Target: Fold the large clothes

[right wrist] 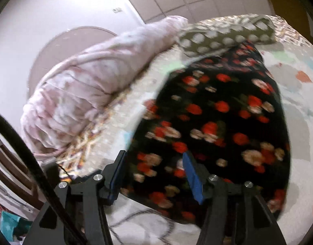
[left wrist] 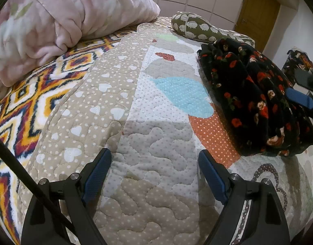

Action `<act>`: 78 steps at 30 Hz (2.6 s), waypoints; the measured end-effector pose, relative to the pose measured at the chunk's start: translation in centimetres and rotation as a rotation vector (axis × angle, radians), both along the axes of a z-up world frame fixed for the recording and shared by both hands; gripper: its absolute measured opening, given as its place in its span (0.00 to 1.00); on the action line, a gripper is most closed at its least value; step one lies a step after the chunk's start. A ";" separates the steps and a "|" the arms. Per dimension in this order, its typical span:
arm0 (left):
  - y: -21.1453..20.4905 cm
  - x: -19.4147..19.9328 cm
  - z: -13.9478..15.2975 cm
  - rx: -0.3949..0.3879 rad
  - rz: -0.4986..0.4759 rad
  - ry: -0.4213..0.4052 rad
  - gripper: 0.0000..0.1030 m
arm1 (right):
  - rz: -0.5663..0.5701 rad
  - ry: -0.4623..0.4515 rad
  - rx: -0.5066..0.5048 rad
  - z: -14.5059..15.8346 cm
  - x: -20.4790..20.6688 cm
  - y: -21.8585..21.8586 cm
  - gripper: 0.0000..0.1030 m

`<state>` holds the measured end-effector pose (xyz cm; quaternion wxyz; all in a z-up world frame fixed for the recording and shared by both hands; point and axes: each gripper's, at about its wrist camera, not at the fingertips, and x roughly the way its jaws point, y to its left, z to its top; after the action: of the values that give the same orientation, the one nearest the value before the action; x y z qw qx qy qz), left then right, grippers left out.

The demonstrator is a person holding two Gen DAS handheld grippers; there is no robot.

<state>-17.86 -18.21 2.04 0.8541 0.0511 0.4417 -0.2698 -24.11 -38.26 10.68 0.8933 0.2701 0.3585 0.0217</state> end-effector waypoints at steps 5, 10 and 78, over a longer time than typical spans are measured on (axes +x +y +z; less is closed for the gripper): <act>0.0 0.0 0.0 0.000 0.000 -0.001 0.84 | 0.020 0.065 0.130 -3.2 3.7 1.1 0.60; -0.1 -0.1 0.0 0.003 0.000 -0.002 0.84 | 0.022 0.094 0.189 -3.3 4.4 0.8 0.60; -1.1 -0.3 -0.2 0.061 -0.001 -0.028 0.84 | -0.107 0.049 -0.094 2.0 4.4 -4.4 0.38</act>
<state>-18.20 -19.26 1.88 0.8581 0.0812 0.4378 -0.2558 -19.73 -42.69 12.69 0.8958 0.2472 0.3660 -0.0498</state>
